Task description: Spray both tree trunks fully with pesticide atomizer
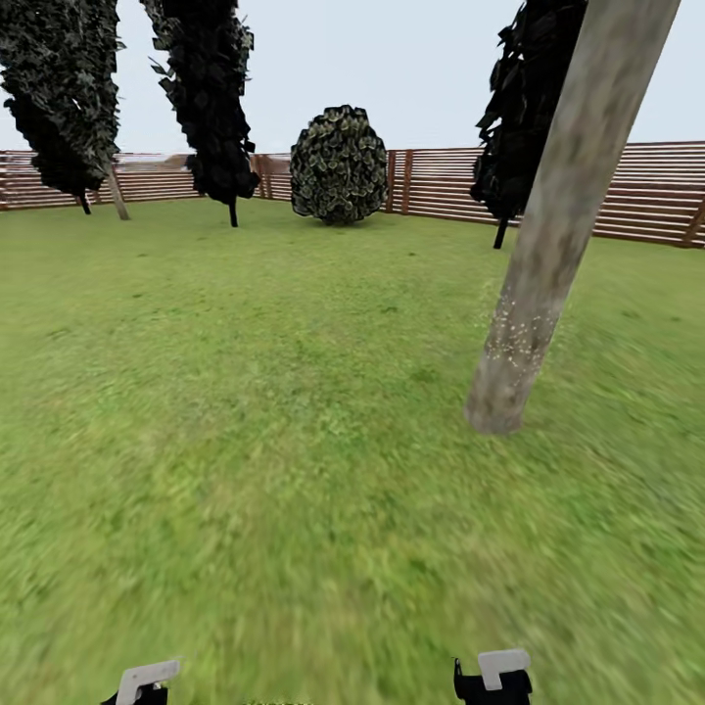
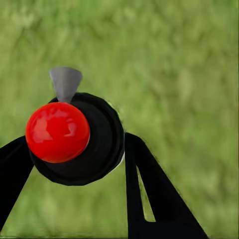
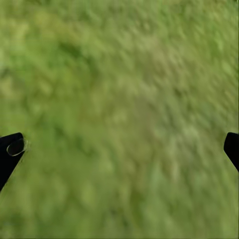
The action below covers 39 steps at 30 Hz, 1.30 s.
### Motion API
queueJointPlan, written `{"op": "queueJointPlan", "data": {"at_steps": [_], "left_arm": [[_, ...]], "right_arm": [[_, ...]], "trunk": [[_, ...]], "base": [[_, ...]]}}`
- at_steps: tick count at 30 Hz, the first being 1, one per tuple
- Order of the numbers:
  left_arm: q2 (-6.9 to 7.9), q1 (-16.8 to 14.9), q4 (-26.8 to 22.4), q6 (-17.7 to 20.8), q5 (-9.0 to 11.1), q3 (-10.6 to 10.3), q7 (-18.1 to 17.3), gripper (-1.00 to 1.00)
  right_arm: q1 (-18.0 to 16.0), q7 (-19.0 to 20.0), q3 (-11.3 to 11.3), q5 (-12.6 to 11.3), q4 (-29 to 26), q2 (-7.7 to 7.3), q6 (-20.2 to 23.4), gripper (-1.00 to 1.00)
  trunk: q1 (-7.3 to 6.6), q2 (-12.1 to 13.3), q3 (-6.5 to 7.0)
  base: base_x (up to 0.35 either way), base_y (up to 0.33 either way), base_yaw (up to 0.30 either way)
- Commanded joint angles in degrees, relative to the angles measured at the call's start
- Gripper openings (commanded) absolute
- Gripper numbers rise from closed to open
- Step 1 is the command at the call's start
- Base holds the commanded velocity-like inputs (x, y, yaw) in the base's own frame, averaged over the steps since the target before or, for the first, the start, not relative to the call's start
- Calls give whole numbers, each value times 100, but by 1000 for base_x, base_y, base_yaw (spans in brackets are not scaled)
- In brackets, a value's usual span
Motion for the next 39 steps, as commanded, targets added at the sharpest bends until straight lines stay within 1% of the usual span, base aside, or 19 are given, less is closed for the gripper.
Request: {"op": "queueJointPlan", "data": {"at_steps": [1,12,15,21,31,39], "left_arm": [[0,0,0,0,1,2,0,-100],[0,0,8,16,1,1,0,-100],[0,0,8,18,7,2,7,-100],[3,0,5,18,157,2,9,-100],[8,0,5,14,166,2,9,-100],[9,0,0,18,167,2,9,-100]], "right_arm": [[0,0,1,0,2,0,0,100],[0,0,1,5,4,0,0,100],[0,0,1,8,4,0,0,100],[0,0,3,6,4,0,0,100],[0,0,3,7,4,0,0,100],[0,0,5,7,4,0,0,100]], "trunk": [[0,0,0],[0,0,0],[0,0,0],[0,0,0],[0,0,0],[0,0,0]], "base": [[0,0,283],[-2,1,283],[-126,125,283],[-217,229,283],[-194,255,283],[-18,297,283]]}}
